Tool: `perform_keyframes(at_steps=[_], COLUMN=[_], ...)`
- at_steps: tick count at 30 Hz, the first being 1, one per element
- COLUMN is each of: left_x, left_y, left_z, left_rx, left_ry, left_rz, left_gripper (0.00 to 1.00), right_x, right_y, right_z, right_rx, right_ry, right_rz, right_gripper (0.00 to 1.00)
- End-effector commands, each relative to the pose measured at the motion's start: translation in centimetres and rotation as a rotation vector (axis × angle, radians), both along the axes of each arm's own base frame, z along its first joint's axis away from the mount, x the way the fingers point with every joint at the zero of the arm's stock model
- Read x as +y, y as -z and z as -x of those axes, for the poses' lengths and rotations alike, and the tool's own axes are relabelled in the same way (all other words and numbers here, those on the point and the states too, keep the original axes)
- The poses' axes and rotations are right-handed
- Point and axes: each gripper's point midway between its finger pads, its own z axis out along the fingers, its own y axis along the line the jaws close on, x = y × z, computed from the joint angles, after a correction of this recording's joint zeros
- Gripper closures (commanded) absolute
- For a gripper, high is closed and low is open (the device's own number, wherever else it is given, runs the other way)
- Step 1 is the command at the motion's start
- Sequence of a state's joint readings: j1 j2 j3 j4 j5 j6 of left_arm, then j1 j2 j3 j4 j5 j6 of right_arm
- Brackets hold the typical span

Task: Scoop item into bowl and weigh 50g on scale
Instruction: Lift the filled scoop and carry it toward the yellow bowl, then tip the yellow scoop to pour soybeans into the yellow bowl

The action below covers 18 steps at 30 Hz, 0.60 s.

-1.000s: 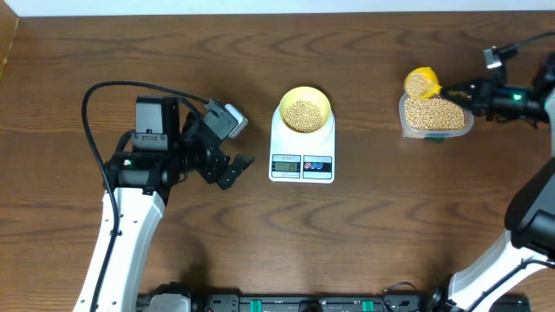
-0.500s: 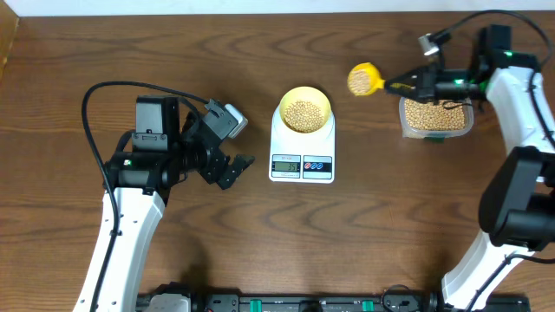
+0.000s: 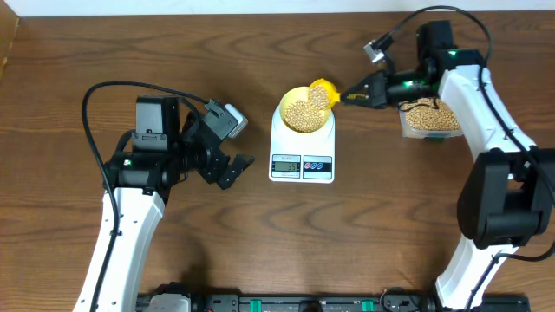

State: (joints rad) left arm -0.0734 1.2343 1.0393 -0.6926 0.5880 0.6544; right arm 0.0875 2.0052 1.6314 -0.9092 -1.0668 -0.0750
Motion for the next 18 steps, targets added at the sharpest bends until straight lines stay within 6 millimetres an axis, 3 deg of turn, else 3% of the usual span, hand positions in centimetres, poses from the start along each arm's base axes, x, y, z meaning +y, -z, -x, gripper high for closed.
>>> perform_keyframes(at_steps=[1,9,18], left_x=[0.2,0.2,0.2], left_y=[0.5,0.5,0.5], left_z=[0.1,0.1,0.1], left_rx=[0.014,0.014,0.014], left_ry=[-0.009,-0.009,-0.009], left_rz=[-0.005,-0.005,-0.005], left_gripper=[0.02,0.02,0.02], right_x=[1.5,3.0,3.2], right_y=[0.4,-0.2,-0.9], right_z=[0.2,-0.4,-1.3], right_rx=[-0.028,-0.154,-0.34], right_ry=[-0.022,-0.063,-0.111], right_rz=[0.072,0.262,0.558], right_gripper=[0.99,0.99,0.99])
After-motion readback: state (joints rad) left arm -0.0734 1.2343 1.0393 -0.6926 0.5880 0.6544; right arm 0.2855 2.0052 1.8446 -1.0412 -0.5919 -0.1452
